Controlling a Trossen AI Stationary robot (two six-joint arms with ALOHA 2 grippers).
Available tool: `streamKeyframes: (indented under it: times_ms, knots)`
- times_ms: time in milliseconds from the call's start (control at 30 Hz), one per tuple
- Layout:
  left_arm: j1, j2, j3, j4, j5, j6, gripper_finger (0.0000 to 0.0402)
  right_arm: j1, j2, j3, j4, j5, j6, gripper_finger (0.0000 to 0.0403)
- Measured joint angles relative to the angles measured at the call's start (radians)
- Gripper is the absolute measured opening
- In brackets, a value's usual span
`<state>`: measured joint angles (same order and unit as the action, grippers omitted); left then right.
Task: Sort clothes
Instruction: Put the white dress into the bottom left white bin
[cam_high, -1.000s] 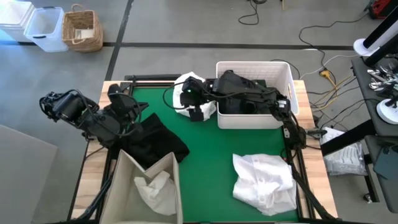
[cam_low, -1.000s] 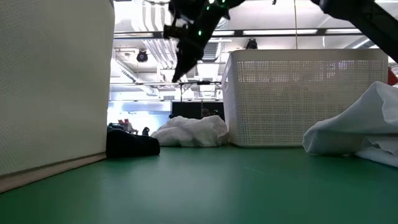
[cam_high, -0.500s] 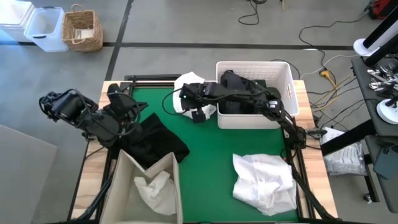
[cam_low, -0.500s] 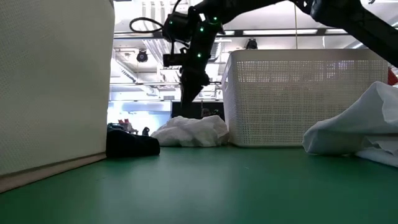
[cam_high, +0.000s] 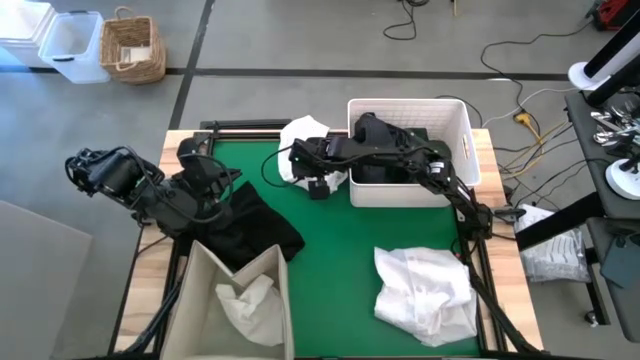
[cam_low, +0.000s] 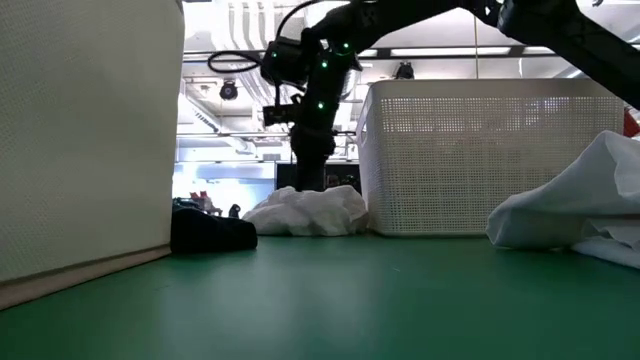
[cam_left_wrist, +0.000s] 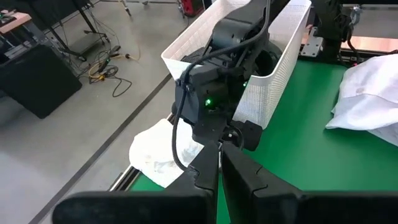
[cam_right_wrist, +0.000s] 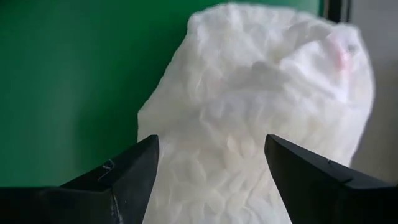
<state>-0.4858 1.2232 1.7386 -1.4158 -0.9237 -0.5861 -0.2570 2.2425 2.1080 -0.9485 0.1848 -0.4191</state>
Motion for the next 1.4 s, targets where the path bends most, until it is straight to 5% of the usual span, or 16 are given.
streamKeyframes:
  times_ms: [500,1100,1400]
  knots:
    - [0.0,0.002,0.0,0.001,0.025,-0.007,0.0,-0.007,0.0,-0.078,0.018,0.001,-0.046,0.0244]
    - [0.0,0.002,0.0,0.003,0.024,-0.008,0.0,-0.01,0.0,-0.122,0.071,0.001,-0.03,0.002]
    - [0.0,0.002,0.0,0.002,0.021,-0.008,0.0,-0.009,-0.065,-0.095,0.064,0.001,-0.036,0.0013]
